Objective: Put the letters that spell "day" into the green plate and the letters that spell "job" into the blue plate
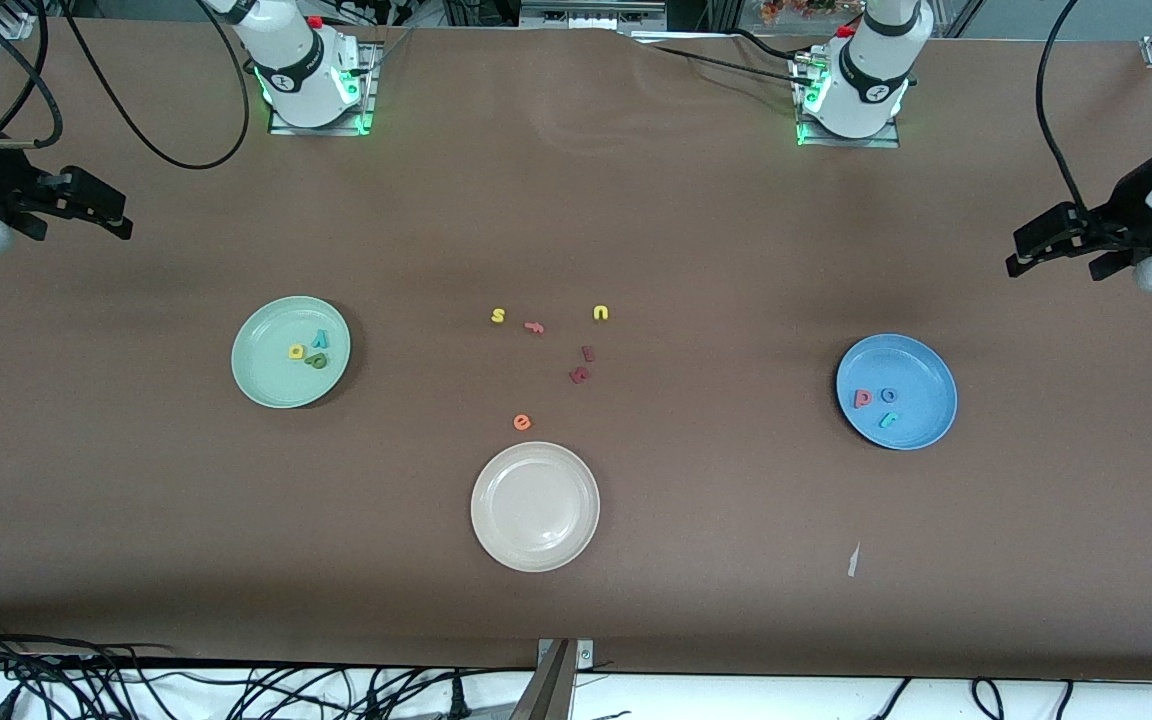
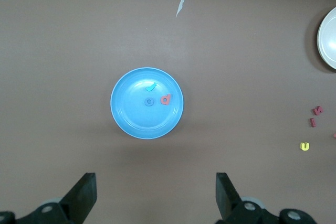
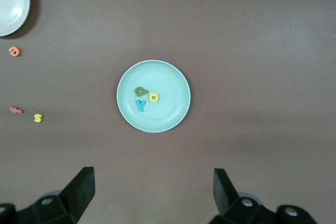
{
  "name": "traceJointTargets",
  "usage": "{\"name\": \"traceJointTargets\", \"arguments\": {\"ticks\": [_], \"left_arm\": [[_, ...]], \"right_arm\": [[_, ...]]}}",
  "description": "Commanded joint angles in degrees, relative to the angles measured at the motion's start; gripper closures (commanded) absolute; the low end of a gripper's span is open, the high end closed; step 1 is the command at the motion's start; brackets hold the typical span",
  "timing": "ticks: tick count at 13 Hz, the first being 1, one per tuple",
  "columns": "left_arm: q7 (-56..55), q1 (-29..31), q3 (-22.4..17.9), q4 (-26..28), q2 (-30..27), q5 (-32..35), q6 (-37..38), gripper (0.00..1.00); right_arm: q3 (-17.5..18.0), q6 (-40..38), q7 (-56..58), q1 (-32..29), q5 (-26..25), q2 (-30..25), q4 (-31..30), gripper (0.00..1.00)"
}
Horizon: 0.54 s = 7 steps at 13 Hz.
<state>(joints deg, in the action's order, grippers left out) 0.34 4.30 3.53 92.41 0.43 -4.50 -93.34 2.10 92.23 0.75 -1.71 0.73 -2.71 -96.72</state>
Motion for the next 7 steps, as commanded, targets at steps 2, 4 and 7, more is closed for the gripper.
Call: {"name": "traceJointTargets", "arguments": {"ticks": [2, 4, 7], "left_arm": [[2.6, -0.6, -0.5, 2.3, -3.2, 1.8, 0.6, 0.00], [2.8, -1.0, -0.4, 2.9, -3.2, 4.2, 0.6, 0.00], [3.1, -1.2, -0.1, 2.9, -3.1, 5.9, 0.5, 0.00]], "right_arm": [[0.3, 0.1, 0.3, -0.4, 0.4, 0.1, 0.3, 0.00], [0.3, 0.1, 0.2, -0.4, 0.5, 0.1, 0.3, 0.00], [0.3, -0.2, 0.3, -0.4, 0.7, 0.1, 0.3, 0.00]]}}
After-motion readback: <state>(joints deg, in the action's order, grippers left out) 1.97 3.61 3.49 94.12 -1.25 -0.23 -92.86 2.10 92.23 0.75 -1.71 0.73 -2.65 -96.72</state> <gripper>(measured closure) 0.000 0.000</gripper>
